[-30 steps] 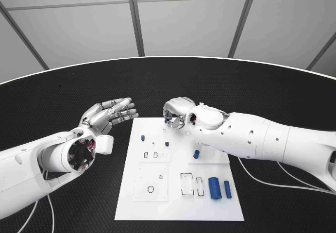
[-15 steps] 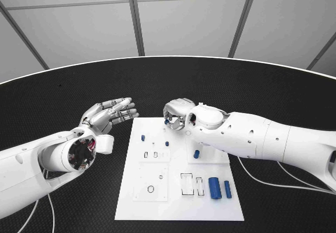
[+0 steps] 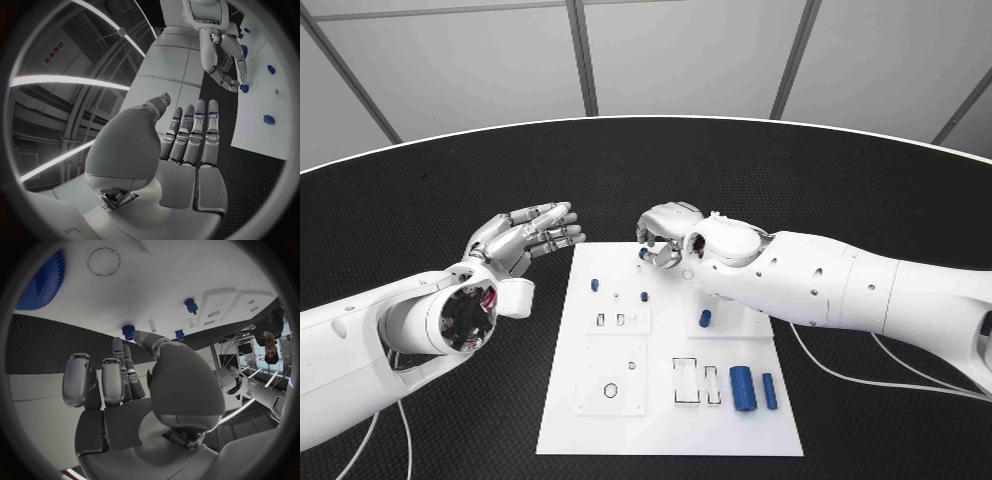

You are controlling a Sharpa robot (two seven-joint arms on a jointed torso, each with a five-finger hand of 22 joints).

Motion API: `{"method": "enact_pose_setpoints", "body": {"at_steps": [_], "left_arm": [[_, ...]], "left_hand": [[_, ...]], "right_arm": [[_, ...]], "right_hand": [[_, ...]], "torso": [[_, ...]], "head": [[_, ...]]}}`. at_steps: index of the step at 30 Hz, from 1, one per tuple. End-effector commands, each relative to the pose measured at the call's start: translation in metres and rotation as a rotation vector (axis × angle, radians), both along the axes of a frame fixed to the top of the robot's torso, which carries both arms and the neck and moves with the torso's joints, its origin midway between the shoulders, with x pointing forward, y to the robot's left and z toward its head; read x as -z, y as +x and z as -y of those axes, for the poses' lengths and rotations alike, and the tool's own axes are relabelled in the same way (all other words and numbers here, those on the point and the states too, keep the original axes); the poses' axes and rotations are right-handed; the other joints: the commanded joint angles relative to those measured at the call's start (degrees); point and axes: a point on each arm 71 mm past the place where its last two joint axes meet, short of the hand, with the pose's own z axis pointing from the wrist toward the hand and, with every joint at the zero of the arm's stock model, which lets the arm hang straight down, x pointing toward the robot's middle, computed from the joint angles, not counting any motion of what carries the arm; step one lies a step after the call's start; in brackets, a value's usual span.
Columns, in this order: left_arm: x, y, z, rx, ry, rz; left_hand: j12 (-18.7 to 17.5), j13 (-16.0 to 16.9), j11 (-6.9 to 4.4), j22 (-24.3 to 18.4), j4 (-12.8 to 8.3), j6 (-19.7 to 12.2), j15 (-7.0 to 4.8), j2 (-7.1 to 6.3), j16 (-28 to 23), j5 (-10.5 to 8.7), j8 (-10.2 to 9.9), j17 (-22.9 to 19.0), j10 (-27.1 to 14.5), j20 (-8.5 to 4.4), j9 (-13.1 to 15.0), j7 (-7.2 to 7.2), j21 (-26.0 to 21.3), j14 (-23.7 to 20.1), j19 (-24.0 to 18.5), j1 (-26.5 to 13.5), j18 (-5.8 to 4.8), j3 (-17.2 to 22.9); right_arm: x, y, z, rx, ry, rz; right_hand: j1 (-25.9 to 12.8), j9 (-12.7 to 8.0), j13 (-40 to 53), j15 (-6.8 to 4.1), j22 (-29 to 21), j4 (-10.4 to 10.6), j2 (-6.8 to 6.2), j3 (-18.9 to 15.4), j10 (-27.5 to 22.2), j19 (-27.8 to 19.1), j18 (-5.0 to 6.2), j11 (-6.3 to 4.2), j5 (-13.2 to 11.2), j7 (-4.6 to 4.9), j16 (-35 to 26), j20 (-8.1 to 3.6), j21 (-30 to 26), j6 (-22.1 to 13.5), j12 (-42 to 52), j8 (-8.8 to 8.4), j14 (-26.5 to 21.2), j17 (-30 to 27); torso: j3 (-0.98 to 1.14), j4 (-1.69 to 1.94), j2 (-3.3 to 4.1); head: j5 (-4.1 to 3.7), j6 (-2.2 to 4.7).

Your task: Assemble the parts on the task board

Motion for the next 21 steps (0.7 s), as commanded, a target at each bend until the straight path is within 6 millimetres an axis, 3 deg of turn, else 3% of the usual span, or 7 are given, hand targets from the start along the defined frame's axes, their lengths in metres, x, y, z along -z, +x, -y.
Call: {"method": "enact_pose_setpoints", "body": {"at_steps": [1, 7, 11, 12, 14, 21], "left_arm": [[0.0, 0.0, 0.0, 0.001, 0.0, 0.0], [0.001, 0.002, -0.002, -0.001, 0.001, -0.002], [0.001, 0.004, -0.004, -0.005, 0.003, -0.002], [0.002, 0.004, -0.004, -0.006, 0.003, -0.003], [0.002, 0.006, -0.004, -0.008, 0.004, -0.003], [0.004, 0.01, -0.003, -0.008, 0.005, -0.004]], "left_hand": [[-0.23, -0.06, 0.36, -0.09, -0.02, -0.36, 0.13, -0.02, -0.27, 0.1, -0.3, 0.08, -0.19, -0.03, -0.07, 2.25, 0.19, -0.12, 0.14, -0.38, 1.15, 0.31], [-0.26, -0.06, 0.37, -0.1, -0.04, -0.37, 0.15, -0.03, -0.29, 0.1, -0.31, 0.08, -0.2, -0.03, -0.08, 2.26, 0.18, -0.14, 0.13, -0.4, 1.14, 0.33], [-0.28, -0.06, 0.38, -0.11, -0.05, -0.38, 0.15, -0.04, -0.31, 0.1, -0.32, 0.09, -0.22, -0.02, -0.08, 2.26, 0.18, -0.16, 0.12, -0.42, 1.14, 0.35], [-0.28, -0.06, 0.38, -0.11, -0.05, -0.38, 0.15, -0.04, -0.31, 0.1, -0.32, 0.09, -0.22, -0.02, -0.08, 2.26, 0.18, -0.16, 0.12, -0.42, 1.14, 0.35], [-0.28, -0.06, 0.38, -0.11, -0.05, -0.38, 0.15, -0.04, -0.31, 0.1, -0.32, 0.09, -0.22, -0.02, -0.08, 2.26, 0.18, -0.16, 0.12, -0.42, 1.14, 0.35], [-0.31, -0.06, 0.38, -0.11, -0.07, -0.38, 0.16, -0.03, -0.32, 0.09, -0.33, 0.09, -0.21, -0.02, -0.08, 2.25, 0.18, -0.17, 0.11, -0.45, 1.14, 0.38]], "right_arm": [[-0.001, -0.002, 0.002, -0.002, 0.011, 0.01], [-0.013, -0.016, 0.02, -0.014, 0.08, 0.047], [-0.018, -0.025, 0.044, 0.016, 0.151, 0.019], [-0.019, -0.026, 0.053, 0.03, 0.171, 0.006], [-0.02, -0.03, 0.072, 0.064, 0.214, -0.025], [-0.019, -0.035, 0.114, 0.118, 0.244, -0.076]], "right_hand": [[0.14, -0.08, -0.08, 0.33, -0.14, -0.03, -0.48, 0.46, -0.53, -0.19, -0.42, 0.0, -0.17, 0.01, -0.29, 0.38, -0.45, -0.6, -0.29, -0.4, 2.59, -0.16], [-0.37, -0.03, 0.07, -0.02, -0.29, 0.3, -0.97, 0.51, 1.28, -0.24, -0.35, -0.5, 0.35, -0.11, -0.53, 0.18, -0.67, -0.16, 0.55, -0.5, 2.46, -0.61], [-3.22, 0.02, 0.53, -0.55, 1.41, 2.07, -3.61, -1.84, 4.28, 0.54, -0.72, -1.22, -1.17, -0.44, 0.49, -0.26, 0.6, 0.63, 1.55, -0.61, 2.84, 0.58], [-3.88, 0.07, 0.91, -0.77, 1.91, 2.44, -4.07, -2.97, 5.36, 0.78, -0.83, -1.5, -1.81, -0.53, 0.91, -0.46, 0.99, 0.98, 2.1, -0.54, 2.99, 1.09], [-4.1, 0.08, 1.65, -0.99, 2.76, 2.72, -4.22, -4.66, 6.67, 1.15, -1.02, -1.68, -2.09, -0.67, 1.56, -0.73, 1.65, 1.25, 2.89, -0.6, 3.19, 1.86], [-2.61, 0.26, 5.08, -1.02, 4.62, 3.77, -3.61, -9.73, 9.45, 1.85, -1.43, -1.67, -1.45, -0.44, 2.96, -0.78, 3.04, 0.39, 6.29, -0.42, 3.5, 3.45]], "torso": [[0.07, -0.02, -0.03], [0.25, -0.42, -0.22], [0.4, -0.8, -0.45], [0.58, -1.1, -0.67], [0.77, -1.35, -0.9], [1.08, -1.78, -1.52]], "head": [[-0.01, 0.07], [-0.33, 0.37], [-0.4, 0.72], [-0.24, 0.71], [-0.27, 0.82], [-0.78, 1.1]]}}
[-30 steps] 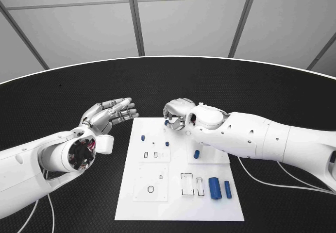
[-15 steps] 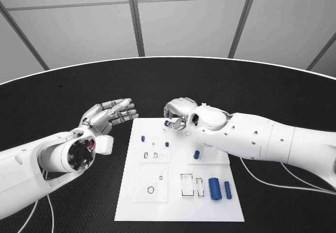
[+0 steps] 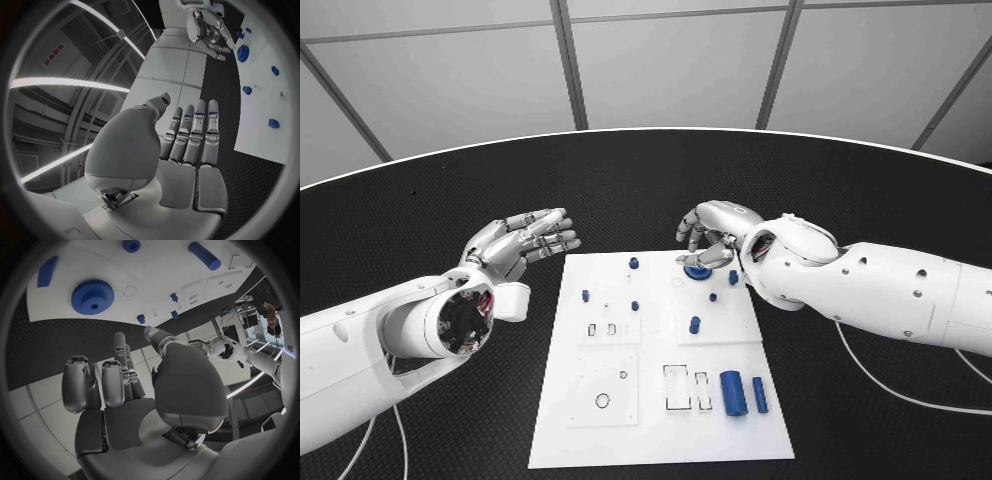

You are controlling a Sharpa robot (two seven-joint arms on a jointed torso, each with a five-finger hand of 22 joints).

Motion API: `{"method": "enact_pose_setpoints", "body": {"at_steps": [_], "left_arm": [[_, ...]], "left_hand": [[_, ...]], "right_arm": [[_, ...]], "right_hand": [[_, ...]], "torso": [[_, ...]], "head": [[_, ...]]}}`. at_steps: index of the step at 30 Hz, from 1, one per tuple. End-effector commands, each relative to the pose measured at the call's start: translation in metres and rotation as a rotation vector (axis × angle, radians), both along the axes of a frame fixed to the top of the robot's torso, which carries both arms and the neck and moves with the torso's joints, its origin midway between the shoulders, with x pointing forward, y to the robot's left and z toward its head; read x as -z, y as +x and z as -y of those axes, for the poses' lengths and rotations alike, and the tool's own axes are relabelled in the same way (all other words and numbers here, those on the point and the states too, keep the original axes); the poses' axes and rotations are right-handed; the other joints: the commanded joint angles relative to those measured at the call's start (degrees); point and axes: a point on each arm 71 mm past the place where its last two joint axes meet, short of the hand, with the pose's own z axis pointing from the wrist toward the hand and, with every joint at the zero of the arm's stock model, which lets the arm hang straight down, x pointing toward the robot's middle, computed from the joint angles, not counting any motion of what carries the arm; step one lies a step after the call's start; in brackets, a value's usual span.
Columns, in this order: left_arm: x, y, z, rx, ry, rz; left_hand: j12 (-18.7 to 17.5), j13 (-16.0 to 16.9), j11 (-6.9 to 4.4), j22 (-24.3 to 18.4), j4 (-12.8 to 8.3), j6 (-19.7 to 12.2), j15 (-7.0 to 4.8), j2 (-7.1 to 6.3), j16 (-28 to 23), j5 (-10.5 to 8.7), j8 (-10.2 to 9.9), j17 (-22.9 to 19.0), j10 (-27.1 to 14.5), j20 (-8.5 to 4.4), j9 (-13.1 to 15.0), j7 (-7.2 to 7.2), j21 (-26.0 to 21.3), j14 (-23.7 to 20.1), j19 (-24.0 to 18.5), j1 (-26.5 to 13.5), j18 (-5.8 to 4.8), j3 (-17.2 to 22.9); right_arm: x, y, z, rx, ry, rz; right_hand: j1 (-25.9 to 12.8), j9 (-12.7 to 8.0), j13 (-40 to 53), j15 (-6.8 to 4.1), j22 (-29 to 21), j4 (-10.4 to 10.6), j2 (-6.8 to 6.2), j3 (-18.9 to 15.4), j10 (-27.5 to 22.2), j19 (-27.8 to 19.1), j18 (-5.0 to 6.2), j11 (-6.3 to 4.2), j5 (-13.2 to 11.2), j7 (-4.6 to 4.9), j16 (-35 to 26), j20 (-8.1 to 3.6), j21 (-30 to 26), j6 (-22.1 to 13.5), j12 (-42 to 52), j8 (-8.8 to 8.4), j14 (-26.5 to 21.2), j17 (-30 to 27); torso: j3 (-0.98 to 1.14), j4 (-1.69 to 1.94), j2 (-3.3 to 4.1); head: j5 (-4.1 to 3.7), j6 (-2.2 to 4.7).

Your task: Assemble the parts on the task board

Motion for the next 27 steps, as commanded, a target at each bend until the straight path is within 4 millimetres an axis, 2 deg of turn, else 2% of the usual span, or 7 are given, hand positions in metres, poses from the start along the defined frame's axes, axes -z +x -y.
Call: {"method": "enact_pose_setpoints", "body": {"at_steps": [1, 4, 9, 12, 16, 20, 27], "left_arm": [[0.001, 0.001, 0.001, 0.002, 0.0, 0.0], [0.001, 0.002, 0.001, 0.002, 0.0, -0.001], [0.001, 0.003, 0.001, 0.002, 0.0, -0.001], [0.001, 0.003, 0.001, 0.003, 0.0, -0.002], [0.001, 0.003, 0.002, 0.005, -0.001, -0.002], [0.001, 0.003, 0.002, 0.006, -0.001, -0.002], [0.001, 0.002, 0.001, 0.007, -0.002, -0.002]], "left_hand": [[-0.31, -0.06, 0.38, -0.07, -0.07, -0.38, 0.16, -0.04, -0.33, 0.09, -0.33, 0.05, -0.21, -0.02, -0.1, 2.25, 0.18, -0.18, 0.11, -0.45, 1.14, 0.38], [-0.31, -0.06, 0.38, -0.07, -0.07, -0.38, 0.16, -0.04, -0.33, 0.09, -0.33, 0.05, -0.21, -0.02, -0.1, 2.25, 0.18, -0.18, 0.11, -0.45, 1.14, 0.38], [-0.31, -0.06, 0.38, -0.07, -0.07, -0.38, 0.16, -0.04, -0.33, 0.09, -0.33, 0.05, -0.21, -0.02, -0.1, 2.25, 0.18, -0.18, 0.11, -0.45, 1.14, 0.38], [-0.31, -0.06, 0.38, -0.07, -0.07, -0.38, 0.16, -0.04, -0.33, 0.09, -0.33, 0.05, -0.21, -0.02, -0.1, 2.25, 0.18, -0.18, 0.11, -0.45, 1.14, 0.38], [-0.31, -0.06, 0.38, -0.07, -0.07, -0.38, 0.16, -0.04, -0.33, 0.09, -0.33, 0.05, -0.21, -0.02, -0.1, 2.25, 0.18, -0.18, 0.11, -0.45, 1.14, 0.38], [-0.31, -0.06, 0.38, -0.07, -0.07, -0.38, 0.16, -0.04, -0.33, 0.09, -0.33, 0.05, -0.21, -0.02, -0.1, 2.25, 0.18, -0.18, 0.11, -0.45, 1.14, 0.38], [-0.37, -0.04, 0.37, -0.09, -0.15, -0.37, 0.17, -0.03, -0.38, 0.09, -0.36, 0.07, -0.18, -0.01, -0.11, 2.22, 0.17, -0.2, 0.08, -0.51, 1.14, 0.49]], "right_arm": [[0.002, 0.0, 0.027, 0.045, -0.007, -0.025], [0.003, 0.002, 0.036, 0.066, -0.004, -0.046], [0.006, 0.006, 0.042, 0.089, -0.001, -0.068], [0.008, 0.01, 0.044, 0.105, 0.016, -0.093], [0.011, 0.014, 0.043, 0.12, 0.027, -0.121], [0.013, 0.018, 0.04, 0.127, 0.027, -0.137], [0.016, 0.02, 0.032, 0.125, 0.019, -0.159]], "right_hand": [[1.6, 0.4, 2.5, -0.32, 2.54, 0.99, 0.44, -3.23, 1.01, 1.35, -0.54, -0.07, 1.7, 0.43, 0.59, -0.23, 0.55, -0.67, 2.47, 0.59, 3.44, 0.94], [3.35, 0.77, 5.61, -0.4, 2.72, 1.83, 1.0, -5.76, 1.39, 1.36, -0.54, -0.17, 2.42, 0.53, 0.8, -0.33, 0.62, -1.18, 5.5, 1.33, 3.42, 1.05], [7.93, 1.67, 17.36, -0.55, 3.71, 6.29, 2.34, -11.32, -2.76, 1.64, -0.7, -0.4, 3.54, 0.39, 1.61, -0.49, 1.16, -3.37, 16.04, 3.55, 3.54, 1.79], [9.43, 1.86, 26.5, -0.53, 4.75, 7.28, 2.95, -13.52, -4.06, 2.01, -0.92, -0.25, 3.81, 0.59, 2.69, -0.37, 1.87, -4.68, 25.38, 4.61, 3.8, 3.25], [10.24, 1.72, 44.8, -0.01, 6.67, 7.23, 3.98, -14.87, -0.4, 2.74, -1.34, 0.21, 3.86, 0.88, 4.73, -0.04, 3.37, -6.19, 46.49, 5.31, 4.34, 6.48], [10.53, 1.36, 60.26, 0.66, 9.52, 7.16, 4.67, -16.63, 5.59, 3.83, -2.02, 0.84, 3.71, 1.5, 7.17, 0.62, 5.71, -7.51, 65.18, 6.05, 5.1, 10.79], [10.87, 1.0, 66.08, 1.03, 11.3, 7.13, 5.02, -17.36, 9.03, 4.54, -2.47, 1.19, 3.68, 1.76, 8.34, 1.02, 7.23, -8.4, 72.36, 6.43, 5.54, 13.07]], "torso": [[0.29, -0.43, -0.59], [0.6, -0.62, -0.7], [0.83, -0.81, -0.75], [0.86, -0.94, -0.72], [0.77, -0.69, -0.71], [0.64, -0.7, -0.66], [0.67, -0.63, -0.67]], "head": [[-0.23, 0.13], [0.05, 0.07], [-0.01, 0.0], [-0.08, 0.14], [-0.37, 0.16], [-0.38, 0.25], [-0.44, -0.02]]}}
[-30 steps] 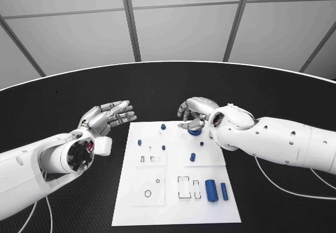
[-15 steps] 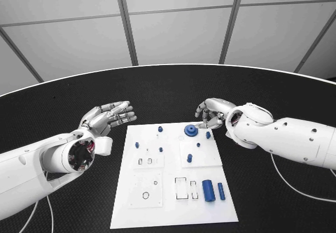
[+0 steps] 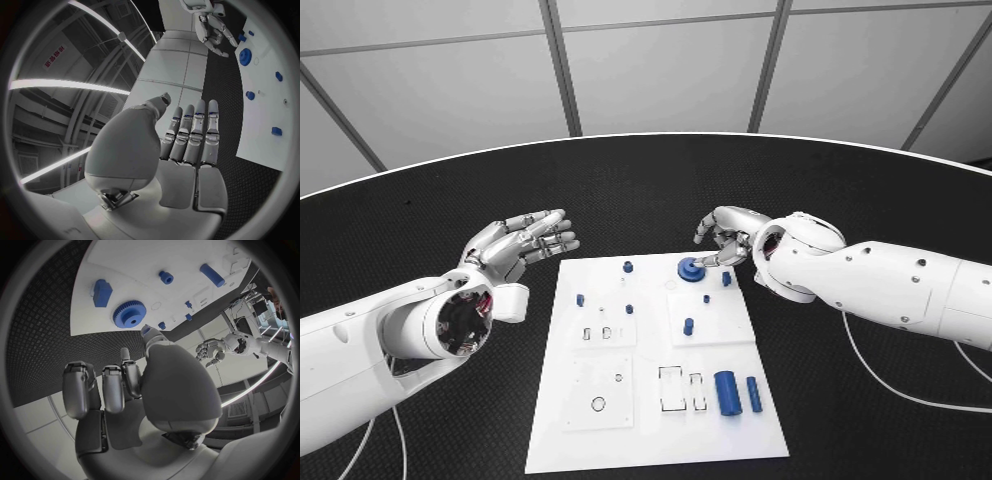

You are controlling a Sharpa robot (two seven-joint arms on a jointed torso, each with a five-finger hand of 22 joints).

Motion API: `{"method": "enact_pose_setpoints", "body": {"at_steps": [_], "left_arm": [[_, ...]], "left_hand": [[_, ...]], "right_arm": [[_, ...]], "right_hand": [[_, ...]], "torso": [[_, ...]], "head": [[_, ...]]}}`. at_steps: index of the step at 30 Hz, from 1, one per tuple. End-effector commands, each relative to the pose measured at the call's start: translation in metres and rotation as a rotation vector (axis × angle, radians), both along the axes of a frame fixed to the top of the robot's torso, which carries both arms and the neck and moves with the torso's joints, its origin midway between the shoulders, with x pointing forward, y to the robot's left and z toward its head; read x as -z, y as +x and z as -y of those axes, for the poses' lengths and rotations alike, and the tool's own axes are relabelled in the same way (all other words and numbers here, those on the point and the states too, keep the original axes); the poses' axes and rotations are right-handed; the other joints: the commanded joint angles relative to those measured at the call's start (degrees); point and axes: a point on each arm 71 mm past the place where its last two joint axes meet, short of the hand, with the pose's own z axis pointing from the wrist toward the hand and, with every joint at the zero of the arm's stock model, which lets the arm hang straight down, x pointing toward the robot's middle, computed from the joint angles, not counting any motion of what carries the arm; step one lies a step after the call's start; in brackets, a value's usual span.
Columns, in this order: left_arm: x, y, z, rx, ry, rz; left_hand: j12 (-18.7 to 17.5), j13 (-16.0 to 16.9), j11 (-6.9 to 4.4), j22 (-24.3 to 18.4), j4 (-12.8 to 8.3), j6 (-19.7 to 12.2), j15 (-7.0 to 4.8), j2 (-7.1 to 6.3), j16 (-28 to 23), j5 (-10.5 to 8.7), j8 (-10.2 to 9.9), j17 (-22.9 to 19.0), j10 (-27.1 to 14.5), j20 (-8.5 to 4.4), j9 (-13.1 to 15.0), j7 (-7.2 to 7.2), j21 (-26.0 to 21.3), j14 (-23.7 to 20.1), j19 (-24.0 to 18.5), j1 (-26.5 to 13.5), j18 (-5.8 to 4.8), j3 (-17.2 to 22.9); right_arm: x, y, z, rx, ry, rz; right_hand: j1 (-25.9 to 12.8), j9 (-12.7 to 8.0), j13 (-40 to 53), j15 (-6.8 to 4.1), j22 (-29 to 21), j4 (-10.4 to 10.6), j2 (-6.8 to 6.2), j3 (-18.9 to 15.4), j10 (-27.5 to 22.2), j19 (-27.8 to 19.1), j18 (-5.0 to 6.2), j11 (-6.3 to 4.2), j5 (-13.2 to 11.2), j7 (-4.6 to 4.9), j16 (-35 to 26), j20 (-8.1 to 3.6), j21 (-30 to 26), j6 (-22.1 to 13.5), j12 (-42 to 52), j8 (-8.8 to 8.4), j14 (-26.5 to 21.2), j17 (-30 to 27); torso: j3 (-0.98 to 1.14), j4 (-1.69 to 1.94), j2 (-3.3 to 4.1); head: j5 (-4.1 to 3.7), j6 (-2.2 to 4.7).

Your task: Assemble the parts on the task board

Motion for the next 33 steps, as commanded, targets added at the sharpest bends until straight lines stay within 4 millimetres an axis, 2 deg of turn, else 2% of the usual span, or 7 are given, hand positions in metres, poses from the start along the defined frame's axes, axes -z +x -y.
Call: {"method": "enact_pose_setpoints", "body": {"at_steps": [1, 5, 10, 14, 19, 25, 33], "left_arm": [[0.0, 0.0, 0.0, 0.0, 0.0, 0.0], [0.0, -0.001, -0.001, -0.002, 0.001, -0.001], [0.0, -0.001, -0.002, -0.003, 0.001, -0.001], [-0.001, -0.002, -0.003, -0.004, 0.001, -0.001], [-0.001, -0.002, -0.003, -0.003, 0.001, 0.0], [-0.001, -0.002, -0.003, -0.004, 0.001, 0.0], [-0.001, -0.002, -0.003, -0.006, 0.002, 0.0]], "left_hand": [[-0.37, -0.04, 0.37, -0.05, 0.1, -0.37, 0.17, -0.03, -0.38, 0.09, -0.36, 0.08, -0.18, -0.01, -0.07, 2.22, 0.17, -0.2, 0.08, -0.51, 1.14, 0.25], [-0.38, -0.04, 0.37, -0.05, 0.09, -0.38, 0.17, -0.04, -0.38, 0.09, -0.36, 0.08, -0.18, -0.01, -0.07, 2.22, 0.17, -0.2, 0.08, -0.52, 1.14, 0.25], [-0.43, -0.04, 0.38, -0.07, 0.05, -0.4, 0.18, -0.06, -0.42, 0.09, -0.39, 0.09, -0.2, 0.0, -0.08, 2.24, 0.16, -0.23, 0.05, -0.55, 1.14, 0.29], [-0.48, -0.04, 0.4, -0.08, 0.02, -0.44, 0.19, -0.09, -0.45, 0.09, -0.42, 0.09, -0.23, 0.01, -0.09, 2.27, 0.15, -0.27, 0.03, -0.59, 1.13, 0.32], [-0.48, -0.04, 0.4, -0.08, 0.02, -0.44, 0.19, -0.09, -0.45, 0.09, -0.42, 0.09, -0.23, 0.01, -0.09, 2.27, 0.15, -0.27, 0.03, -0.59, 1.13, 0.32], [-0.48, -0.04, 0.4, -0.08, 0.02, -0.44, 0.19, -0.09, -0.45, 0.09, -0.42, 0.09, -0.23, 0.01, -0.09, 2.27, 0.15, -0.27, 0.03, -0.59, 1.13, 0.32], [-0.48, -0.04, 0.4, -0.08, 0.02, -0.44, 0.19, -0.09, -0.45, 0.09, -0.42, 0.09, -0.23, 0.01, -0.09, 2.27, 0.15, -0.27, 0.03, -0.59, 1.13, 0.32]], "right_arm": [[0.001, 0.001, -0.003, -0.002, -0.003, -0.007], [0.002, 0.002, -0.006, -0.005, -0.005, -0.012], [0.004, 0.003, -0.007, -0.007, -0.01, -0.021], [0.005, 0.003, -0.008, -0.007, -0.016, -0.031], [0.007, 0.003, -0.009, -0.007, -0.024, -0.045], [0.011, 0.003, -0.009, -0.007, -0.036, -0.064], [0.013, 0.003, -0.01, -0.01, -0.045, -0.078]], "right_hand": [[0.29, -0.12, 8.23, 0.45, 11.4, 0.08, 0.45, -0.38, 0.78, 4.28, -0.72, -0.11, -0.03, 0.04, 0.29, 0.46, 0.37, -0.54, 1.03, 0.21, 5.52, 13.19], [0.35, -0.2, 8.05, 0.5, 11.43, 0.07, 0.46, -0.46, 0.51, 4.28, -0.72, -0.06, -0.04, 0.07, 0.33, 0.51, 0.39, -0.8, 0.82, 0.16, 5.53, 13.26], [0.42, -0.26, 8.2, 0.53, 11.53, 0.06, 0.49, -0.49, 0.57, 4.32, -0.75, -0.03, -0.01, 0.1, 0.4, 0.54, 0.48, -1.02, 1.0, 0.11, 5.56, 13.41], [0.55, -0.3, 8.39, 0.56, 11.66, 0.03, 0.55, -0.47, 0.68, 4.37, -0.78, -0.01, 0.05, 0.12, 0.47, 0.57, 0.59, -1.16, 1.23, 0.09, 5.59, 13.56], [1.26, -0.37, 8.64, 0.61, 11.82, -0.14, 0.64, -0.24, 0.77, 4.43, -0.82, 0.04, 0.19, 0.16, 0.58, 0.63, 0.73, -1.27, 1.55, 0.17, 5.64, 13.78], [1.5, -0.39, 8.73, 0.63, 11.94, -0.18, 0.67, -0.15, 0.82, 4.48, -0.86, 0.05, 0.18, 0.17, 0.62, 0.65, 0.83, -1.28, 1.66, 0.21, 5.66, 13.88], [1.64, -0.39, 8.81, 0.63, 12.04, -0.19, 0.7, -0.08, 0.87, 4.53, -0.88, 0.06, 0.19, 0.17, 0.67, 0.66, 0.92, -1.27, 1.76, 0.24, 5.68, 13.98]], "torso": [[-0.01, 0.06, 0.05], [0.02, 0.09, 0.13], [-0.1, 0.16, 0.09], [-0.04, 0.12, 0.07], [-0.09, 0.09, 0.07], [-0.05, 0.14, 0.05], [-0.06, 0.04, 0.04]], "head": [[-0.02, -0.18], [0.01, -0.24], [-0.06, -0.67], [0.09, -0.8], [0.09, -0.94], [0.11, -1.12], [0.13, -1.21]]}}
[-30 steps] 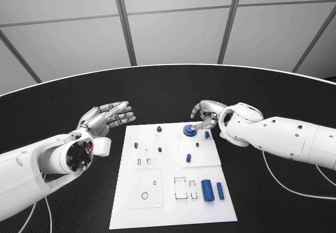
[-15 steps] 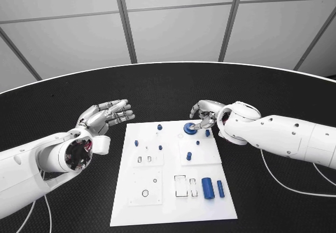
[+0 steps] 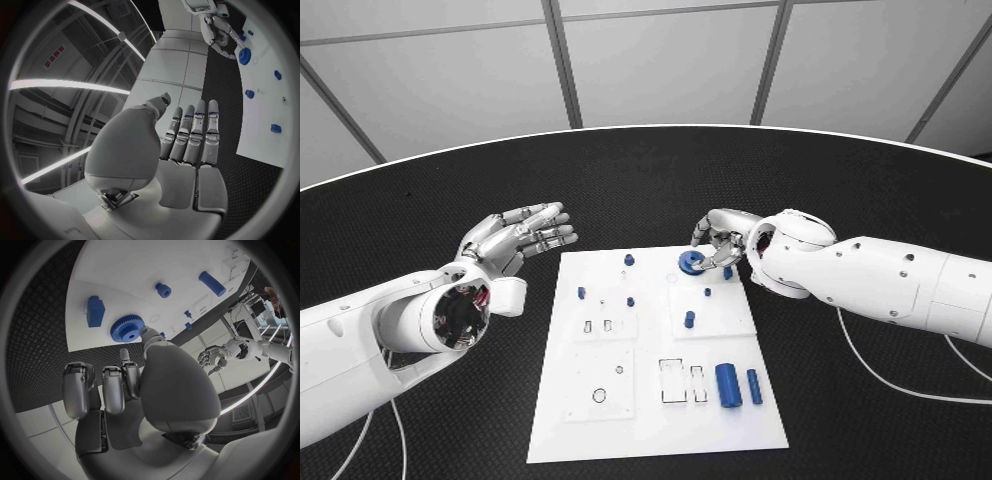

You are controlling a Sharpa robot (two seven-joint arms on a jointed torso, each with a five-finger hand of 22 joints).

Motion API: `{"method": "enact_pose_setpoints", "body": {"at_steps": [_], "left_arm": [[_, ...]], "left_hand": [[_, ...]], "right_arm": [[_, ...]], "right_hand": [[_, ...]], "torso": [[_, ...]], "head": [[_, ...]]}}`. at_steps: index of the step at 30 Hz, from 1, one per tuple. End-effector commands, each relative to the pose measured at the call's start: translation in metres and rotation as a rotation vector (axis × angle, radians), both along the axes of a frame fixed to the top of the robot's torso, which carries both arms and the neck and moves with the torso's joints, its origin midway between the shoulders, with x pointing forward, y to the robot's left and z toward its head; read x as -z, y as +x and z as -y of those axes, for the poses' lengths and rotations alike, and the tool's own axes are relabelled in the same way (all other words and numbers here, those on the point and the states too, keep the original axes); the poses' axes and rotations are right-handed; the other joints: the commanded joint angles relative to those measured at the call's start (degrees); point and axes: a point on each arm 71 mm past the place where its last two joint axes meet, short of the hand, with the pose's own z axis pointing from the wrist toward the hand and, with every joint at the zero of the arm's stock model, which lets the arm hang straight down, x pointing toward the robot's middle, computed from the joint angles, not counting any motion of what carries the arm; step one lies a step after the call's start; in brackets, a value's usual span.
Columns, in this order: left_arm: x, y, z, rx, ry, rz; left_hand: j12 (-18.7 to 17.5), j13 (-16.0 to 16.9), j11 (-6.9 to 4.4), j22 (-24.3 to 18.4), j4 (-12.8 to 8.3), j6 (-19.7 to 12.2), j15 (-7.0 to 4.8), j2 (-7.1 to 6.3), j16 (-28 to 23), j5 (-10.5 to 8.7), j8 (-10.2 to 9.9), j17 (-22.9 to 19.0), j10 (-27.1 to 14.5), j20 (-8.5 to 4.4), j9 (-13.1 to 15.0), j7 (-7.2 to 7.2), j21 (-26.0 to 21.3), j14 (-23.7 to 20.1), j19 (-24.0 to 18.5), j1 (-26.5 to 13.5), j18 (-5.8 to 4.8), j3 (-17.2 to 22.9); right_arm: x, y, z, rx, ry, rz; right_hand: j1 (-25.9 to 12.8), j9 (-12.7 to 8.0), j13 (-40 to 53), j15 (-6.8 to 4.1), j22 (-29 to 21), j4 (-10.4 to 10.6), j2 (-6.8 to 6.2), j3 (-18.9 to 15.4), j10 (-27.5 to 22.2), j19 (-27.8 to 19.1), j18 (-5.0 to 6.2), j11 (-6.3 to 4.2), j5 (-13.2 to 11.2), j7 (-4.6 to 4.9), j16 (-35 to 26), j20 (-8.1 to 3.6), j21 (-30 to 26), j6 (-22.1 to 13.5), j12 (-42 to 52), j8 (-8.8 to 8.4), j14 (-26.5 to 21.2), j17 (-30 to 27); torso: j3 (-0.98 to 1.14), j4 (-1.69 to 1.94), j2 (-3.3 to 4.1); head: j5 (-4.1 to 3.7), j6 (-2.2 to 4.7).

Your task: Assemble the parts on the task board

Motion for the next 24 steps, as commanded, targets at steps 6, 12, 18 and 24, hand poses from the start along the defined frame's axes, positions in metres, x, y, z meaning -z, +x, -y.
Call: {"method": "enact_pose_setpoints", "body": {"at_steps": [6, 12, 18, 24], "left_arm": [[-0.0001, -0.0001, 0.0002, 0.001, 0.001, 0.001], [0.0, -0.0001, 0.0002, 0.0, 0.001, 0.0], [0.0, 0.0001, 0.0005, 0.001, 0.001, 0.001], [0.0, 0.0002, 0.0004, 0.001, 0.001, 0.001]], "left_hand": [[-0.33, -0.04, 0.23, -0.09, -0.05, -0.38, 0.22, -0.13, -0.29, 0.09, -0.2, 0.07, -0.07, 0.03, -0.08, 2.2, 0.13, -0.33, -0.02, -0.64, 1.12, 0.37], [-0.33, -0.04, 0.23, -0.09, -0.05, -0.38, 0.22, -0.13, -0.29, 0.09, -0.2, 0.07, -0.07, 0.03, -0.08, 2.2, 0.13, -0.33, -0.02, -0.64, 1.12, 0.37], [-0.33, -0.04, 0.23, -0.09, -0.05, -0.38, 0.22, -0.13, -0.29, 0.09, -0.2, 0.07, -0.07, 0.03, -0.08, 2.2, 0.13, -0.33, -0.02, -0.64, 1.12, 0.37], [-0.33, -0.04, 0.23, -0.09, -0.05, -0.38, 0.22, -0.13, -0.29, 0.09, -0.2, 0.07, -0.07, 0.03, -0.08, 2.2, 0.13, -0.33, -0.02, -0.64, 1.12, 0.37]], "right_arm": [[0.0035, 0.001, -0.0016, 0.001, -0.009, -0.011], [0.0053, 0.0013, -0.0041, -0.004, -0.012, -0.016], [0.0079, 0.0014, -0.0051, -0.008, -0.017, -0.024], [0.0098, 0.0019, -0.0054, -0.008, -0.021, -0.029]], "right_hand": [[0.95, -0.1, 8.98, 0.5, 12.18, -0.39, 0.22, 0.38, 0.54, 4.71, -0.92, 0.06, 0.23, 0.08, 0.31, 0.4, 0.3, -0.27, 0.61, 0.37, 5.86, 14.14], [1.36, -0.08, 9.36, 0.5, 12.37, -0.4, 0.51, 0.89, 0.83, 4.78, -0.97, 0.04, 0.23, 0.04, 0.35, 0.42, 0.46, 0.17, 1.08, 0.69, 5.88, 14.22], [1.42, -0.07, 9.52, 0.49, 12.42, -0.37, 0.63, 1.12, 0.96, 4.8, -0.98, 0.01, 0.24, 0.0, 0.37, 0.42, 0.51, 0.46, 1.28, 0.86, 5.89, 14.28], [1.42, -0.07, 9.65, 0.43, 12.5, -0.33, 0.91, 1.63, 1.07, 4.83, -1.0, -0.07, 0.29, -0.1, 0.39, 0.39, 0.57, 1.09, 1.47, 1.2, 5.9, 14.32]], "torso": [[0.03, 0.0, -0.01], [0.05, -0.05, -0.01], [0.03, -0.05, -0.01], [0.05, -0.04, 0.0]], "head": [[-0.04, -0.07], [0.01, -0.1], [0.0, -0.21], [0.0, -0.22]]}}
